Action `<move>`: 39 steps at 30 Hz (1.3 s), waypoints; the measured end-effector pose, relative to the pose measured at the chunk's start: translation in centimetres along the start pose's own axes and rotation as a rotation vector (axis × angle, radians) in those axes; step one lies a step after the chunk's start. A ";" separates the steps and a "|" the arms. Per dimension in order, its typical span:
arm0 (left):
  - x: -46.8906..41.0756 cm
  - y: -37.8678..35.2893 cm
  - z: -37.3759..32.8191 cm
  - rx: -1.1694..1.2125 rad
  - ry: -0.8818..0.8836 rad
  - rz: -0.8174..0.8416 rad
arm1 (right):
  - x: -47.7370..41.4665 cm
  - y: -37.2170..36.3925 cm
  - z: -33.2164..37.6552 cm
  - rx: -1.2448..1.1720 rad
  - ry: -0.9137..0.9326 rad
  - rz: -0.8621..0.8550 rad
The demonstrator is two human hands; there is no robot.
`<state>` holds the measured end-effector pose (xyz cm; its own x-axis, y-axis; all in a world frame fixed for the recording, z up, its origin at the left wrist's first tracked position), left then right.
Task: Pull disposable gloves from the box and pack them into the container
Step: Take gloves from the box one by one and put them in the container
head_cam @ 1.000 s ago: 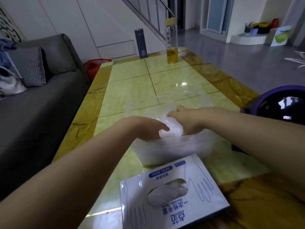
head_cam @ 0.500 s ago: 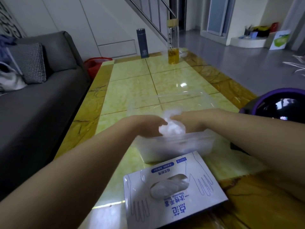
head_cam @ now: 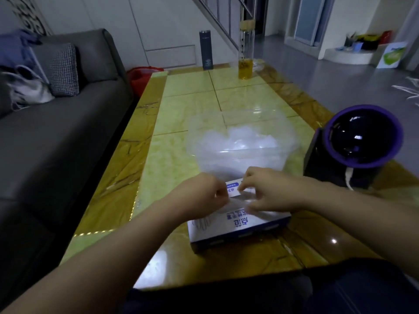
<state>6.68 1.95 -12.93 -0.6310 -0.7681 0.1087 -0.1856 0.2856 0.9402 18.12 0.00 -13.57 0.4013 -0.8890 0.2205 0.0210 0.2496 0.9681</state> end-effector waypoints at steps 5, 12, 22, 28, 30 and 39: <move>1.1 1.2 1.1 0.520 0.095 -0.393 | -0.4 -0.8 -0.4 -0.112 -0.037 -0.022; 2.0 -0.3 1.7 0.802 0.156 -0.366 | -0.5 -0.7 -0.4 -0.296 -0.037 -0.029; 1.6 -2.3 3.2 0.550 0.257 -0.277 | -0.5 -2.2 -2.6 -0.879 -0.168 -0.099; 2.0 -3.1 2.5 0.942 0.192 -0.090 | -0.3 -2.5 -2.8 -1.340 -0.210 -0.112; 2.2 -3.1 2.4 0.958 0.183 -0.061 | 0.1 -2.4 -2.7 -1.538 -0.229 -0.151; 2.6 -2.9 3.5 1.198 0.268 -0.265 | 0.8 1.3 -2.0 -1.197 -0.253 -0.411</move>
<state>2.93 1.14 -16.48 -0.3235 -0.9333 0.1556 -0.9383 0.3377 0.0746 20.34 0.37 -12.33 -0.0112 -0.9969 0.0777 0.9569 0.0119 0.2903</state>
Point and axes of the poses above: each hand's wrist, its own x-axis away from the middle knuckle, its own y-axis out of the back of the hand, z = x × y, the point moved 7 cm from there along -x, towards the middle knuckle, and after that the axes turned 5 degrees about x, right-handed, at the moved point
